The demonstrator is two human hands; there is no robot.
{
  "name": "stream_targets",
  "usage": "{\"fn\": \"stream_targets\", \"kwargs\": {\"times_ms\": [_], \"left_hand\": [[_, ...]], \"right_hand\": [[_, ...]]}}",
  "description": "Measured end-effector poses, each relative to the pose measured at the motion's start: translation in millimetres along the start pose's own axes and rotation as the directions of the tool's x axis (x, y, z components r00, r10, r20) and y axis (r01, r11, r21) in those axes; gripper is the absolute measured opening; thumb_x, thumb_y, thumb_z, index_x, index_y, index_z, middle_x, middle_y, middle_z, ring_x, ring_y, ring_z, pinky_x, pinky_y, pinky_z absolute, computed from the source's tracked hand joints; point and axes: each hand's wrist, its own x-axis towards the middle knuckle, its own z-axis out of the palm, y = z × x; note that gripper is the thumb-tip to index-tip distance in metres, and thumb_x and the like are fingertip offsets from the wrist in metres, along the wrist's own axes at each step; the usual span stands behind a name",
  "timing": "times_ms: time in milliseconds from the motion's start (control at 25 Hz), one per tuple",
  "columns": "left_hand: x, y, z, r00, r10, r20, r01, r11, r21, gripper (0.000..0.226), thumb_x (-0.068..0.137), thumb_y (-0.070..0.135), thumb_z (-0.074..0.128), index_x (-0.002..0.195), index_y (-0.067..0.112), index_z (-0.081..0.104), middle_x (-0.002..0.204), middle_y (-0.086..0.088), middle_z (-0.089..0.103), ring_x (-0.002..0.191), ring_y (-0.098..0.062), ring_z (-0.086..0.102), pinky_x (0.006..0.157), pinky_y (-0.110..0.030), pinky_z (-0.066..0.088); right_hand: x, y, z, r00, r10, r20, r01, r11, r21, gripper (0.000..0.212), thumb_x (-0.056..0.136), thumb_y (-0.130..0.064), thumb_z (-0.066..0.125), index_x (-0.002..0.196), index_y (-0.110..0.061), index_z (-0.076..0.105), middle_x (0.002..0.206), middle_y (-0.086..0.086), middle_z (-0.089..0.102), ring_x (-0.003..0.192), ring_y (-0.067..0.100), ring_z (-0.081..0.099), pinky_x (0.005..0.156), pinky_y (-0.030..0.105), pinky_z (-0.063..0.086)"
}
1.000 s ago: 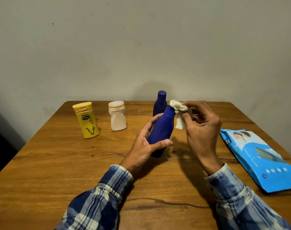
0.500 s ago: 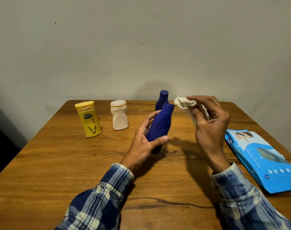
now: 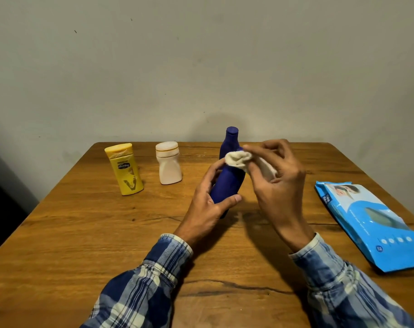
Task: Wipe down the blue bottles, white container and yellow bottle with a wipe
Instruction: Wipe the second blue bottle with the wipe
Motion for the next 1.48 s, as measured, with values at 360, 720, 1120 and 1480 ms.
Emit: {"fn": "stream_targets", "kwargs": {"times_ms": [360, 720, 1120, 1480], "left_hand": [[0.6, 3.4, -4.7, 0.985, -0.156, 0.079, 0.171, 0.949, -0.263, 0.079, 0.080, 0.004, 0.082, 0.145, 0.036, 0.050, 0.147, -0.012, 0.054, 0.126, -0.038, 0.061, 0.096, -0.042, 0.057], [-2.6, 6.1, -7.7, 0.985, -0.171, -0.022, 0.167, 0.980, -0.108, 0.051, 0.089, -0.001, 0.072, 0.131, 0.022, 0.057, 0.119, -0.006, 0.072, 0.118, -0.022, 0.066, 0.107, -0.053, 0.050], [-2.4, 2.0, -8.6, 0.990, -0.113, -0.088, 0.121, 0.988, 0.093, 0.053, 0.085, 0.023, 0.068, 0.126, 0.055, 0.057, 0.131, 0.005, 0.062, 0.125, -0.024, 0.058, 0.105, -0.060, 0.048], [-0.2, -0.2, -10.8, 0.989, -0.090, -0.115, 0.108, 0.982, 0.158, 0.053, 0.094, 0.009, 0.067, 0.134, 0.042, 0.055, 0.131, 0.004, 0.061, 0.122, -0.022, 0.059, 0.103, -0.059, 0.050]], "right_hand": [[5.6, 5.7, -4.8, 0.987, 0.148, -0.056, -0.140, 0.982, 0.127, 0.018, 0.089, 0.003, 0.069, 0.102, -0.009, 0.073, 0.104, 0.004, 0.064, 0.097, 0.008, 0.063, 0.079, 0.016, 0.054], [15.8, 3.7, -20.4, 0.969, 0.242, 0.044, -0.234, 0.852, 0.469, 0.025, 0.089, 0.006, 0.068, 0.112, -0.005, 0.066, 0.108, 0.009, 0.071, 0.100, 0.023, 0.070, 0.084, 0.039, 0.061], [12.4, 0.3, -19.4, 0.949, -0.119, 0.292, 0.045, 0.968, 0.247, 0.026, 0.086, 0.007, 0.071, 0.108, -0.005, 0.071, 0.111, 0.004, 0.070, 0.109, 0.020, 0.065, 0.089, 0.040, 0.056], [9.9, -6.5, -19.1, 0.933, -0.072, 0.352, -0.076, 0.918, 0.389, 0.020, 0.086, 0.008, 0.066, 0.103, -0.001, 0.070, 0.107, 0.007, 0.071, 0.107, 0.023, 0.067, 0.089, 0.036, 0.058]]}}
